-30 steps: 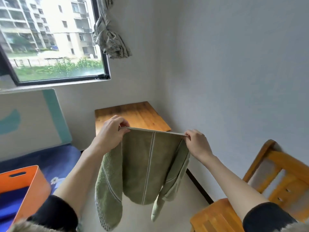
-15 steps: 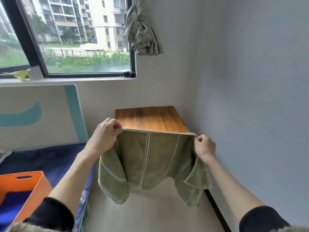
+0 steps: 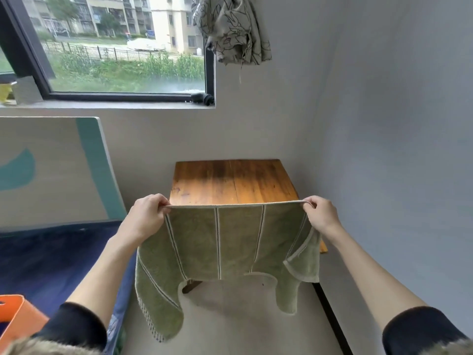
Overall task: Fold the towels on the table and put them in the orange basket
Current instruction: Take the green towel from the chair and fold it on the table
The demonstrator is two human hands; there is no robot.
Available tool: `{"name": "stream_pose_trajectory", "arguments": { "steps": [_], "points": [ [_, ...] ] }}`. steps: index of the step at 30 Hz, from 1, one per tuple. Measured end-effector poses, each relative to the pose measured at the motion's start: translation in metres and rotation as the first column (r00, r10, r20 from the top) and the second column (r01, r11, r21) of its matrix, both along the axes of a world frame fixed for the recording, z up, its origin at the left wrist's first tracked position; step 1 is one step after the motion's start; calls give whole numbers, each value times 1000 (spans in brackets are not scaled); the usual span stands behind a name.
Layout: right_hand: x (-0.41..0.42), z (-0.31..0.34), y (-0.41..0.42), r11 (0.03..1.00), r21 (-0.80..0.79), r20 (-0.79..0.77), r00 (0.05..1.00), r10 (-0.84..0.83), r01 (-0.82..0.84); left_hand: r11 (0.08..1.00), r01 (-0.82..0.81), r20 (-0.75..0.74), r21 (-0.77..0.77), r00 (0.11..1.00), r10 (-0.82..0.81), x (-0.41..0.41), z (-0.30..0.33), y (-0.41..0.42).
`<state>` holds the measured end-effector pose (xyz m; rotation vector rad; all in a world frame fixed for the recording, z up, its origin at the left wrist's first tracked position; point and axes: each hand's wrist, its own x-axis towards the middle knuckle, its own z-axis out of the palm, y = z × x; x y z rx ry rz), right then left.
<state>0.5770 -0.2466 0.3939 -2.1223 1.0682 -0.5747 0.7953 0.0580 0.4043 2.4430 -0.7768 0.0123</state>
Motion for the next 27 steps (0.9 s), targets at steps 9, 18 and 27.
{"name": "stream_pose_trajectory", "arguments": {
  "steps": [9, 18, 27],
  "points": [
    [100, -46, -67, 987, 16, -157, 975, -156, 160, 989, 54, -168, 141, 985, -29, 112, -52, -59],
    [181, -94, -149, 971, 0, -330, 917, -225, 238, 975, 132, -247, 178, 965, -85, 201, -107, -148],
    [284, -150, -260, 986, 55, -399, 909, -124, 158, 941, 128, -287, 314, 957, -35, 291, -153, -255]
  ]
}}
